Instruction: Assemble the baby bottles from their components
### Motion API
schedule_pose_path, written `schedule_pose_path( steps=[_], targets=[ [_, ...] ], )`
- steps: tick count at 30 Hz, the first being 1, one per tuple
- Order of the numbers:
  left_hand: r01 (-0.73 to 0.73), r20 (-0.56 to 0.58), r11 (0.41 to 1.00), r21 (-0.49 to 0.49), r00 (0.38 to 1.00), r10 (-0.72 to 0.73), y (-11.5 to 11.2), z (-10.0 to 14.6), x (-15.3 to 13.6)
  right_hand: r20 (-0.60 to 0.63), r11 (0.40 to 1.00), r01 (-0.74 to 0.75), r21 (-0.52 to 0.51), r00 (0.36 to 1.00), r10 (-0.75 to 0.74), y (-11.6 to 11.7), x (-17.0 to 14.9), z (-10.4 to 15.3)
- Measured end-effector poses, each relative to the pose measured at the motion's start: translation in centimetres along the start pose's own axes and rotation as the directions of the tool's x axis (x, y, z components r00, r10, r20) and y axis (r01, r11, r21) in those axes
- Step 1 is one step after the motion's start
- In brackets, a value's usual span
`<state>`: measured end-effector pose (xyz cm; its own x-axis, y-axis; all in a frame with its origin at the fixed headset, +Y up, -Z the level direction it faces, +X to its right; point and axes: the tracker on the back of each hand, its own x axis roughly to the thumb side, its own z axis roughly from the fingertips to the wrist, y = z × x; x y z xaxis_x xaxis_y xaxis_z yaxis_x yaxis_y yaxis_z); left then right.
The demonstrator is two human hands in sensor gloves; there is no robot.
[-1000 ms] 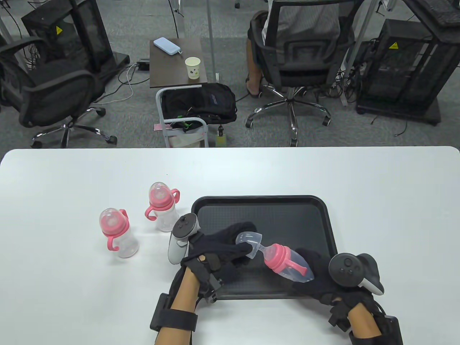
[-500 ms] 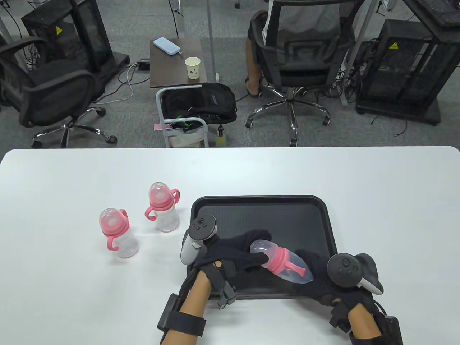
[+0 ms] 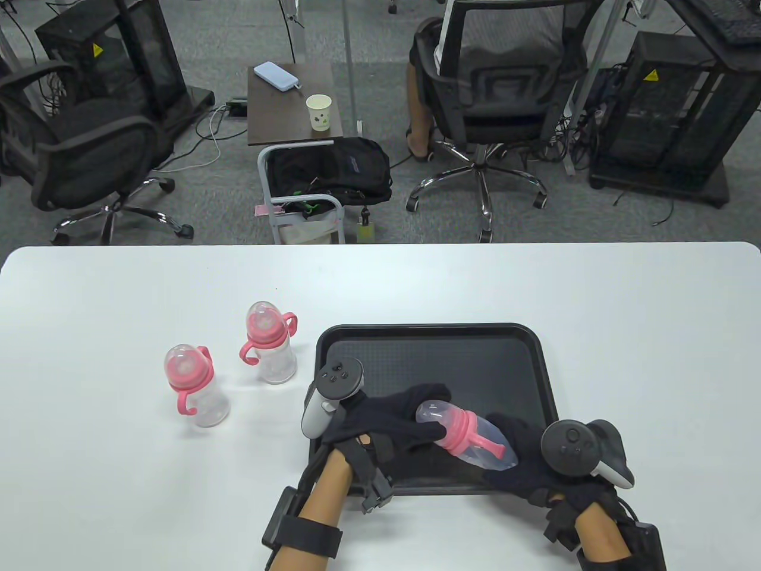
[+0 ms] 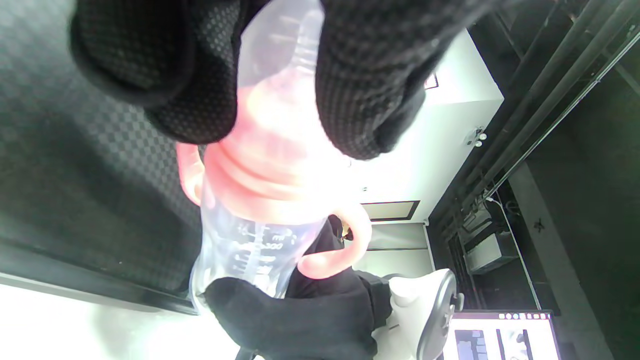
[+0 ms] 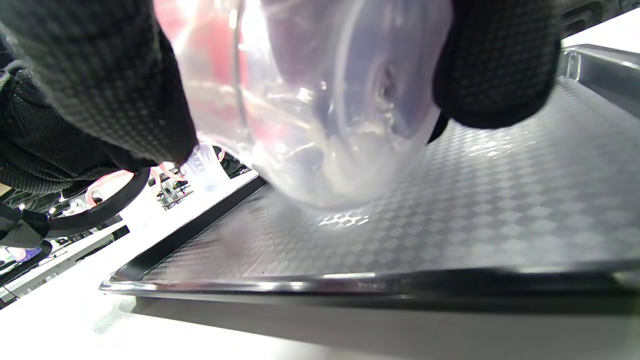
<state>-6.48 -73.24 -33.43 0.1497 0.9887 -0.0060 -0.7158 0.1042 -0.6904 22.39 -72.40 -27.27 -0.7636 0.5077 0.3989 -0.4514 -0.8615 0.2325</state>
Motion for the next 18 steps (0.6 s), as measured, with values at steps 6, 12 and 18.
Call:
schedule_pose_path(
  steps=[6, 12, 18],
  targets=[
    [0.020, 0.034, 0.999, 0.027, 0.999, -0.021, -0.4, 0.0, 0.7, 0.016, 0.999, -0.017, -0.046, 1.000, 0.018, -0.3, 0.2, 0.2],
    [0.074, 0.044, 0.995, 0.060, 0.996, -0.076, -1.0, 0.1, 2.1, 0.038, 0.995, -0.047, -0.092, 0.998, 0.050, -0.9, 1.0, 0.7],
    [0.088, 0.035, 0.994, 0.061, 0.995, -0.090, -1.0, 0.1, 1.8, 0.044, 0.991, -0.094, -0.100, 0.994, 0.099, -0.7, 1.3, 0.6]
  ],
)
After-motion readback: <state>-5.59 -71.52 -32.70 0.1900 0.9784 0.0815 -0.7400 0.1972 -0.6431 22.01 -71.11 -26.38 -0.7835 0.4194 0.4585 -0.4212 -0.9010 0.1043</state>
